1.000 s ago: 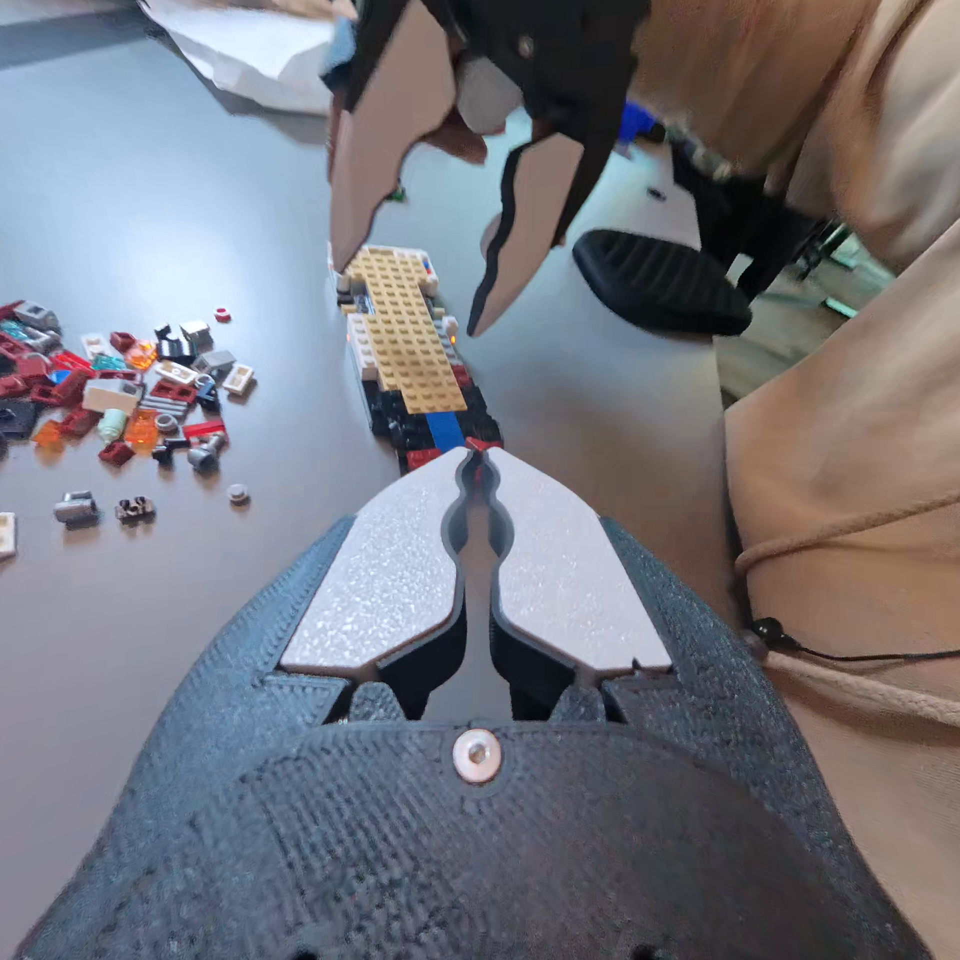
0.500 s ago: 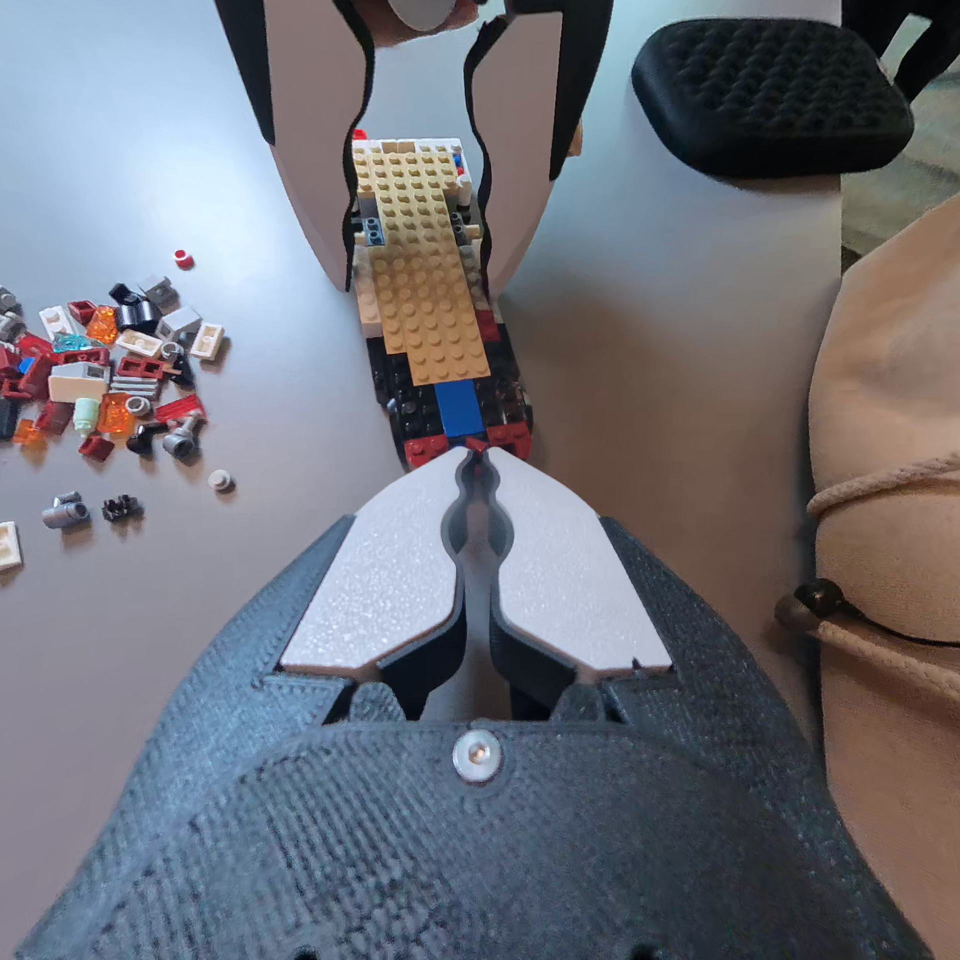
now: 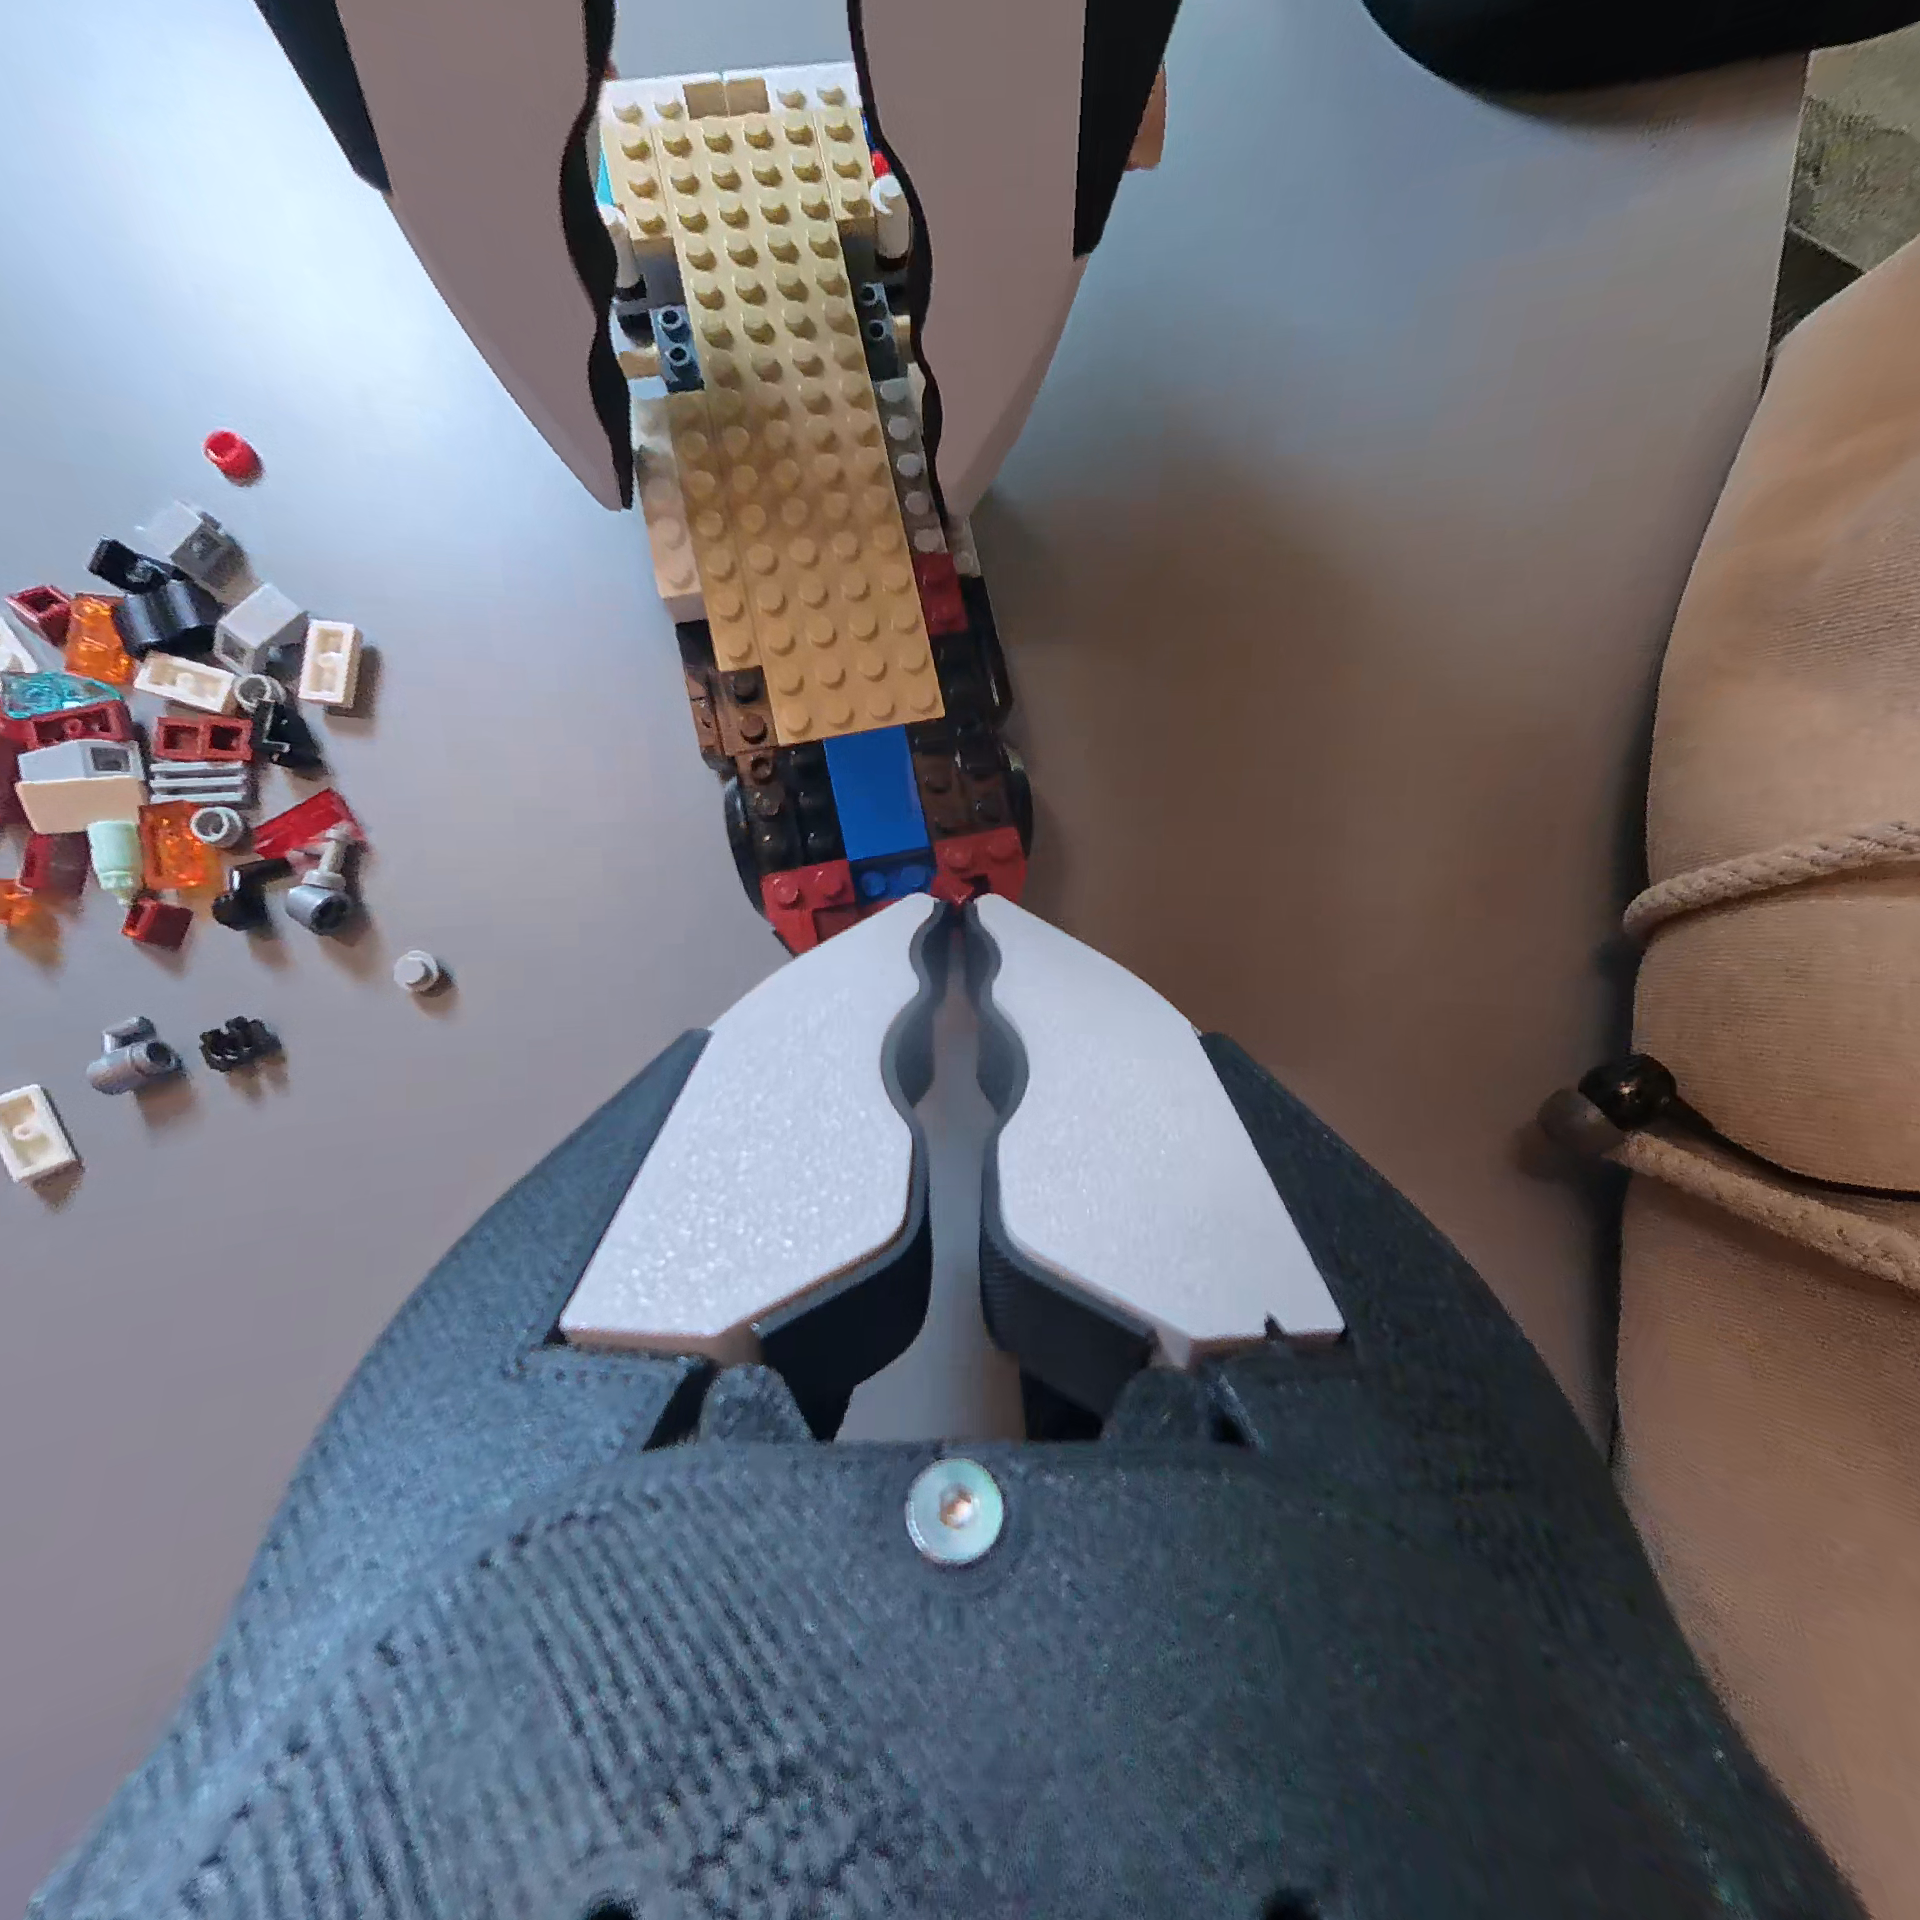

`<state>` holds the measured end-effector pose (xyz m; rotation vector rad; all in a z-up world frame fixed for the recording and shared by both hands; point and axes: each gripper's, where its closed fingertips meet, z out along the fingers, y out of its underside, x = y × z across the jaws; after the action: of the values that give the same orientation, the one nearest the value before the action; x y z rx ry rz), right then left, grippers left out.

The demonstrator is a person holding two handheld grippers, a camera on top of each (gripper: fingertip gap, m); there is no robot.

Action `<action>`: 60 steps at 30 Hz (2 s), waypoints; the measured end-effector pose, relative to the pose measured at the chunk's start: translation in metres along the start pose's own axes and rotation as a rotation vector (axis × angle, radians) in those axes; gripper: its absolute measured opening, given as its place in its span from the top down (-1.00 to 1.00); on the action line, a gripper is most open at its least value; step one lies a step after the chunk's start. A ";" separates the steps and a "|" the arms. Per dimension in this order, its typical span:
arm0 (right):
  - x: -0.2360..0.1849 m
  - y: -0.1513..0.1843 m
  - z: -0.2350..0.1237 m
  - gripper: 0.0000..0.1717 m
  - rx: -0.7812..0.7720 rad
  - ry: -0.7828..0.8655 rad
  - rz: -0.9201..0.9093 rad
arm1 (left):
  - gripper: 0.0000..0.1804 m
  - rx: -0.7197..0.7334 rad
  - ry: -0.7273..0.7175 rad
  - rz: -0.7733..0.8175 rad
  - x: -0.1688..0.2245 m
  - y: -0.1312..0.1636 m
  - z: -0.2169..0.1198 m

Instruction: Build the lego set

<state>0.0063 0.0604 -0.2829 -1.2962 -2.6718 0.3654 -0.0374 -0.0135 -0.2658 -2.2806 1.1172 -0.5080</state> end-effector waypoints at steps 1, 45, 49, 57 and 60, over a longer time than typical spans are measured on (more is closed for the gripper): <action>0.000 0.000 0.000 0.28 0.002 -0.001 0.001 | 0.97 -0.014 0.005 0.003 0.000 0.001 0.000; 0.001 -0.001 0.001 0.28 0.020 -0.010 -0.014 | 0.85 0.033 0.041 0.003 0.005 0.001 -0.006; 0.001 -0.001 0.001 0.28 0.017 -0.011 -0.013 | 0.83 0.057 0.042 -0.008 0.007 0.007 -0.002; 0.001 0.000 0.000 0.28 0.011 -0.010 -0.011 | 0.83 0.070 0.040 0.039 0.010 0.004 0.003; 0.001 0.000 0.000 0.28 0.012 -0.011 -0.010 | 0.82 0.067 0.043 0.042 0.010 0.005 0.003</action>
<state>0.0057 0.0607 -0.2832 -1.2812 -2.6799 0.3873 -0.0330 -0.0231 -0.2702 -2.1933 1.1486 -0.5717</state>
